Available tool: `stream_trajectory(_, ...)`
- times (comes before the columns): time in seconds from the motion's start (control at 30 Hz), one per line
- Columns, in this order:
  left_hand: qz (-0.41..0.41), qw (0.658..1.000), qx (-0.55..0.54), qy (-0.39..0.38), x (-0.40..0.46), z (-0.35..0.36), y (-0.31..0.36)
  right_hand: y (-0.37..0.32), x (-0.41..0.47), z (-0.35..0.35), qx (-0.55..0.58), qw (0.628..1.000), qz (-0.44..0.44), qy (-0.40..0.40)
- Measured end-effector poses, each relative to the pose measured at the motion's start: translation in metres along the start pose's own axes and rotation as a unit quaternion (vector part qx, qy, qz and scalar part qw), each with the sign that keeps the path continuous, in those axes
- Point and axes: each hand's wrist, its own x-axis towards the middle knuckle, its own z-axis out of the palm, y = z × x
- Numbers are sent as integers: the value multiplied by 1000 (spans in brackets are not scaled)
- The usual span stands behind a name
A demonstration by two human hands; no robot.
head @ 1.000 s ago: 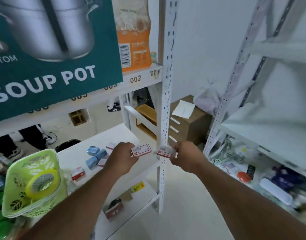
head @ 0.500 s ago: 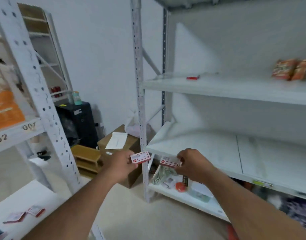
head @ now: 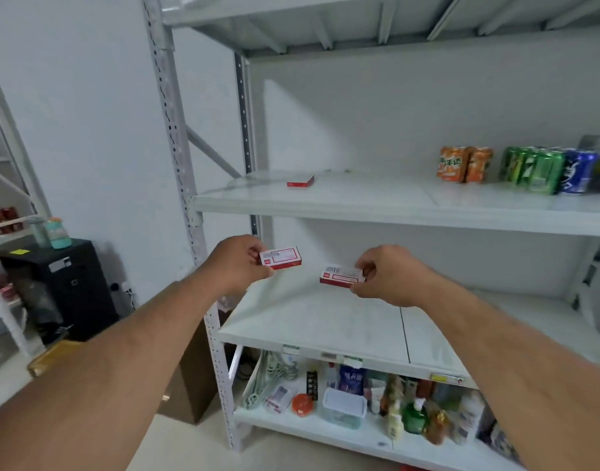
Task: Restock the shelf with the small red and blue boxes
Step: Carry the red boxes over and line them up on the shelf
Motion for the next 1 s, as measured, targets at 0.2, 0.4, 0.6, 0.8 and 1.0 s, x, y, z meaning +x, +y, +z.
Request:
stream_trajectory(0.2,42,999,-18,-20,70,-5,-1,-7,42,-17,-11,999,7,34)
stream_trajectory(0.4,81,996,-9,-40,141,-17,-25,-27,97,-22,-29,998,22,58)
stream_trajectory(0.6,102,993,-8,-51,208,-37,-57,-45,151,-22,-46,996,40,70)
stream_trajectory(0.8,114,992,-16,-59,256,-42,-77,-52,196,-21,-62,994,52,70)
stream_trajectory(1.0,110,991,-25,-71,303,-32,-79,-42,241,-24,-50,996,48,59)
